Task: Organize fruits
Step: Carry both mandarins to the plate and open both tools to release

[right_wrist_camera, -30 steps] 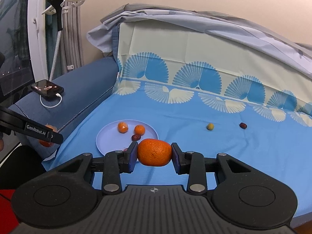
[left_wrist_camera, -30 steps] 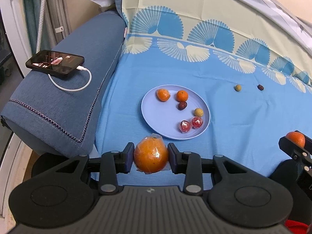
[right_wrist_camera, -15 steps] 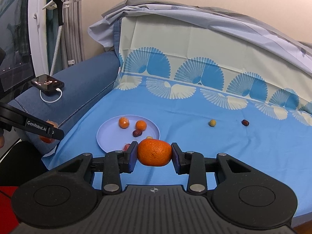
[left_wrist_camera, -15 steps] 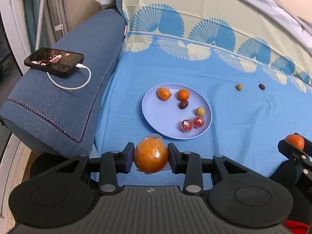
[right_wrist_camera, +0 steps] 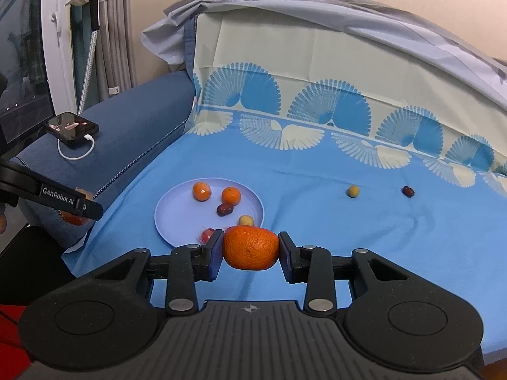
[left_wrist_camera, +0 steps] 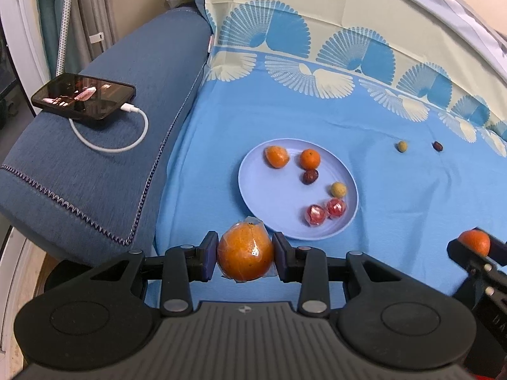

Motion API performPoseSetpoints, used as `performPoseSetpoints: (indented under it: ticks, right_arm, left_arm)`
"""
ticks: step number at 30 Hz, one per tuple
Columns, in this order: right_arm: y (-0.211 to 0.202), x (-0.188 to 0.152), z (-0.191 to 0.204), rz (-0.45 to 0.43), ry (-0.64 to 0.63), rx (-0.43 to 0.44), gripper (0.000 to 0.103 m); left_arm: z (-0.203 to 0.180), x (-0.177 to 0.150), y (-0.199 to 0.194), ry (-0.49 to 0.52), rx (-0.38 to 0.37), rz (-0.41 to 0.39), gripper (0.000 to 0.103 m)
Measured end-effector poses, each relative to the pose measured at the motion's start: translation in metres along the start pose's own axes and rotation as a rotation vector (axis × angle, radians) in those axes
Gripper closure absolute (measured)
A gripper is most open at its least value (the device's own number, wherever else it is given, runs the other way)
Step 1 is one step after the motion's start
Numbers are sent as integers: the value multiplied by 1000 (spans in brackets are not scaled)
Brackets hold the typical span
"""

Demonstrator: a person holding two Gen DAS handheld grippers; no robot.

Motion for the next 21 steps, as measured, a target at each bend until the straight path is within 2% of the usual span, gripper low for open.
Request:
performPoseSetpoints:
  ticks: [7, 21]
  right_arm:
    - [34, 7, 14, 30, -26, 22, 65]
    - [125, 17, 36, 101, -47, 53, 65]
  left_arm:
    - [7, 25, 26, -6, -3, 3, 62]
    - [7, 55, 116, 47, -4, 93, 62]
Point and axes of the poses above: each gripper's, at about its wrist camera, not at the fingertips, and y roughly the way its jaws point, z to its left, x to its top, the point moved 8 cm from there along y, roughly the way its jaws point, and after that the axes turned 11 degrees about -x, right-handed, at the moved point
